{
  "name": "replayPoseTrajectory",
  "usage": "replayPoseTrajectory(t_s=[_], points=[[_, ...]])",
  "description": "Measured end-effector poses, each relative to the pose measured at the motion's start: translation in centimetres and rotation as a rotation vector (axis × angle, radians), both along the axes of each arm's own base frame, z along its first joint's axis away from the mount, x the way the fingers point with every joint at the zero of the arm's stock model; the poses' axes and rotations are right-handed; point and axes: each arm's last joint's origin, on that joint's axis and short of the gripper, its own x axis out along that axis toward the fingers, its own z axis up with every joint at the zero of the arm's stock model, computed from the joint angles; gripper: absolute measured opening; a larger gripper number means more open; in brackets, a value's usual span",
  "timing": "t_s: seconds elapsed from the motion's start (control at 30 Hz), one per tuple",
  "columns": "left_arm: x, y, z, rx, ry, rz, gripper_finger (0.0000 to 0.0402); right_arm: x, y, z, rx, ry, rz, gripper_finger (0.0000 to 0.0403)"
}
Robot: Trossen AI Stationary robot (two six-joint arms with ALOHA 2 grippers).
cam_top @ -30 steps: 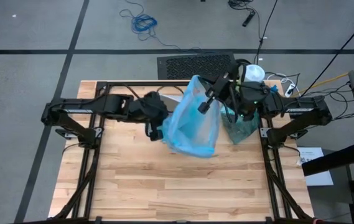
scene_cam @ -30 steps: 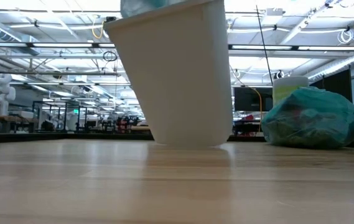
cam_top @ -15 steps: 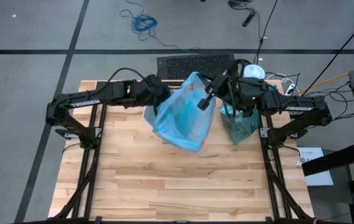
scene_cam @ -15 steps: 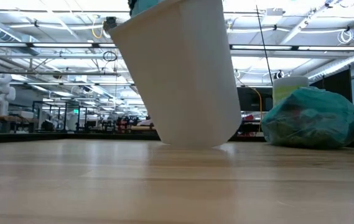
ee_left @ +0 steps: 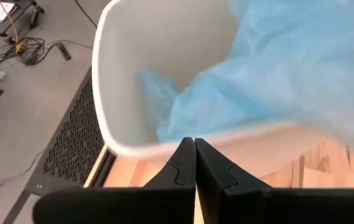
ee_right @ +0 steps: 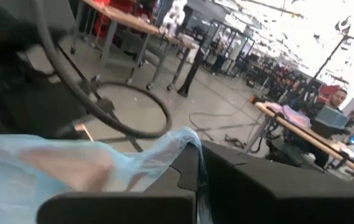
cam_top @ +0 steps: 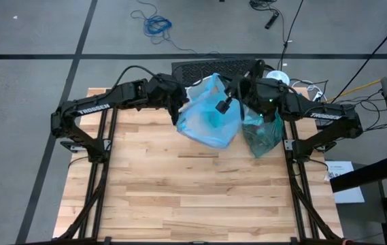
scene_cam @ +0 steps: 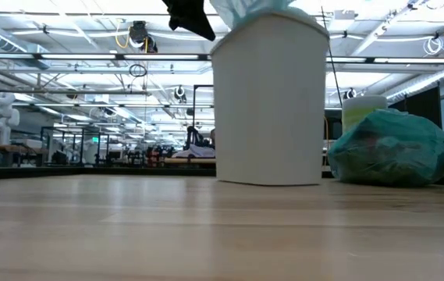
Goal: Place trash/remove bag and relplace
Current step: Put the new blue trash bag inside the white trash bin
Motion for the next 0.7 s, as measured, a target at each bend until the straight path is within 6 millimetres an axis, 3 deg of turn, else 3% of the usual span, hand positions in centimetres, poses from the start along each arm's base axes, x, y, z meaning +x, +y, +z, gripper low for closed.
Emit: replayPoseTrajectory(t_s=[0.33,0.5,0.7], points=[[-2.0,-0.5,2.7,0.028,-0.071,0.001,0.0004,-0.5,-2.7,-1.2,0.053,0.099,-0.074,0.0000],[-3.7,-1.0,4.4,0.053,-0.109,-0.005,0.0004,-0.6,-5.2,-2.5,0.177,0.140,0.011,0.0000],[-5.4,-1.6,5.8,0.070,-0.161,-0.006,0.0004,0.9,-7.7,-5.0,0.282,0.243,0.135,0.0000]])
